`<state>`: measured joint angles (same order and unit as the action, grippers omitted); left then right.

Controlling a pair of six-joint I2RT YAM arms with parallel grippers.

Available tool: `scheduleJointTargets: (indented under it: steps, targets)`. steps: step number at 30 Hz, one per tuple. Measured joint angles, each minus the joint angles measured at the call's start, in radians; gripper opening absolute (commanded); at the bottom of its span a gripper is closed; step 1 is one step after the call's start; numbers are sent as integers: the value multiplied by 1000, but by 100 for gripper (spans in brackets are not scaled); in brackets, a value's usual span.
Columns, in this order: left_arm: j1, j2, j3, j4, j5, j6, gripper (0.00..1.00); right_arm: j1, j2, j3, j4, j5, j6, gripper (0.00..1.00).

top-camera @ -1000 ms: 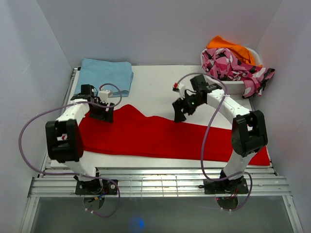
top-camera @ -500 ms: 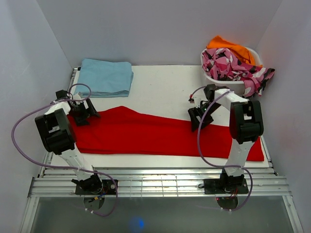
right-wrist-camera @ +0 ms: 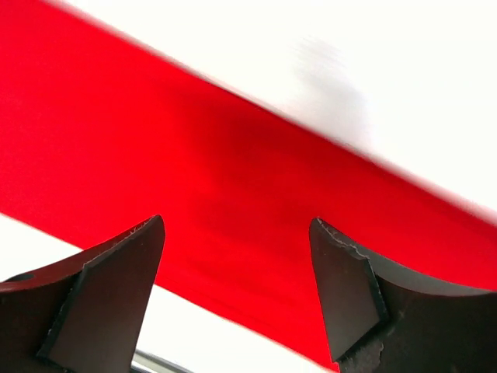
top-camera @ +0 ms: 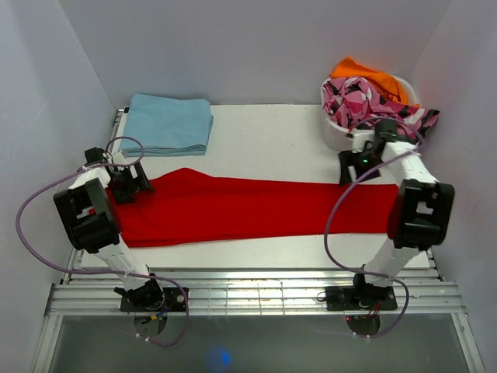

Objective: Fold and stack the trousers
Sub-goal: Fold the trousers

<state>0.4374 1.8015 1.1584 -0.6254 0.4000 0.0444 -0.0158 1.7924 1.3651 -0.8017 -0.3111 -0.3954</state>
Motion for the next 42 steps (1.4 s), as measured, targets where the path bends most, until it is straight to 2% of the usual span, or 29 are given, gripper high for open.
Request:
scheduleJointTargets:
  steps: [4, 8, 15, 21, 24, 30, 31, 33, 34, 36, 37, 42]
  targets:
    - [0, -29, -39, 33, 2, 22, 98, -312, -170, -86, 22, 67, -49, 78]
    - [2, -34, -45, 36, 9, 43, 98, -490, -177, -101, 34, 106, -118, 77]
    - [2, -69, -76, 32, 13, 85, 98, -568, -60, -146, 79, 132, -233, 76]
    - [-22, -119, -97, 9, 4, 108, 98, -585, 16, -164, 102, 133, -262, 85]
    - [-52, -137, -97, 1, 0, 113, 98, -585, 44, -163, 113, 129, -263, 79]
    - [-98, -153, -97, -3, -6, 113, 98, -588, 52, -159, 114, 71, -267, 59]
    - [-99, -153, -97, -3, -8, 112, 98, -590, 57, -155, 106, 46, -269, 52]
    - [-99, -154, -97, -3, -10, 110, 98, -591, 64, -150, 92, 9, -269, 44]
    - [-99, -153, -97, -3, -11, 108, 98, -592, 66, -150, 85, -11, -268, 34]
    - [-99, -154, -97, -3, -13, 105, 98, -592, 69, -153, 67, -43, -268, 21]
    - [-99, -154, -97, -3, -13, 104, 98, -592, 72, -155, 54, -58, -267, 8]
    - [-100, -154, -97, -3, -12, 97, 98, -602, 69, -155, 6, -85, -259, 8]
